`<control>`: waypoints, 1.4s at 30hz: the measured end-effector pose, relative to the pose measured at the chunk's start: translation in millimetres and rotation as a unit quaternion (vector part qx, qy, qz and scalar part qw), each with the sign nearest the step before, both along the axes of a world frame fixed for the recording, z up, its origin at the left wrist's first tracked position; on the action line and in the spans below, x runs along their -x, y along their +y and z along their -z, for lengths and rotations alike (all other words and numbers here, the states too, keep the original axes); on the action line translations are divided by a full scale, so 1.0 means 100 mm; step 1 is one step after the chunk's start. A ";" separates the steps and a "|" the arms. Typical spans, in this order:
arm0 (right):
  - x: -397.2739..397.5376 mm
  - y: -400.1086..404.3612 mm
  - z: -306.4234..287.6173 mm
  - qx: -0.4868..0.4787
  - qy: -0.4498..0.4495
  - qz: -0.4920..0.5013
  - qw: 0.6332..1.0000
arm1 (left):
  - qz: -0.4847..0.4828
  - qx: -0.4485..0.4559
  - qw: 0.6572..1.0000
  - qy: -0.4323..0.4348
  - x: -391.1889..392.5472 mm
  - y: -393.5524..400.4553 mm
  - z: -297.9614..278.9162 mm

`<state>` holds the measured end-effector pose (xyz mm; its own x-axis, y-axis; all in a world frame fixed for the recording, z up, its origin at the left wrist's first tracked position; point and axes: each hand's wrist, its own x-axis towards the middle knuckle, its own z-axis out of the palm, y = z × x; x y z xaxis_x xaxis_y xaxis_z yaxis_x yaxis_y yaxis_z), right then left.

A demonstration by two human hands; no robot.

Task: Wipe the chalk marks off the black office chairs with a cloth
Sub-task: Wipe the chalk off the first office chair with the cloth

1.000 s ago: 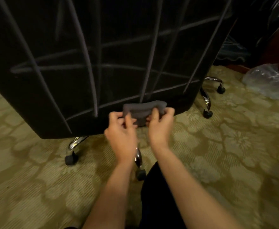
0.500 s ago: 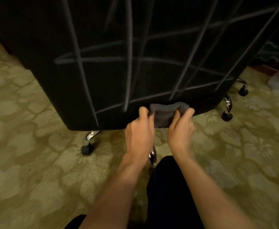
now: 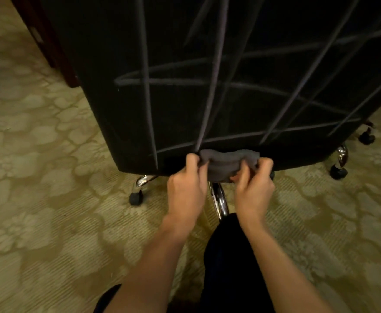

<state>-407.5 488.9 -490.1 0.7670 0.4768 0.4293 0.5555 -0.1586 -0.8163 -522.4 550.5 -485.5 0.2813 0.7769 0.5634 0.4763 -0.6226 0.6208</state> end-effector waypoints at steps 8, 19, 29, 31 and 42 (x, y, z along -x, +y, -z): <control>0.85 0.28 -0.08 -0.041 0.062 -0.101 0.992 | -0.117 0.000 0.990 -0.080 0.80 0.17 0.03; 1.29 0.24 -0.14 -0.103 0.235 -0.123 0.959 | -0.116 0.134 0.955 -0.238 0.73 0.03 -0.04; 1.51 0.73 -0.71 -0.202 0.253 -0.147 0.935 | -0.117 0.098 0.943 -0.297 1.05 0.49 -0.54; 1.50 0.77 -0.70 -0.196 0.230 -0.152 0.941 | -0.101 0.108 0.948 -0.283 1.09 0.58 -0.55; 1.54 0.76 -0.43 -0.151 0.240 -0.097 0.954 | -0.070 0.152 0.953 -0.254 1.17 0.59 -0.28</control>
<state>-561.6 564.5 -446.7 0.8200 0.5399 0.1902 0.1009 0.1908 -0.9764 -639.2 609.9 -457.1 -0.0856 0.9356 0.3425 0.1313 -0.3302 0.9347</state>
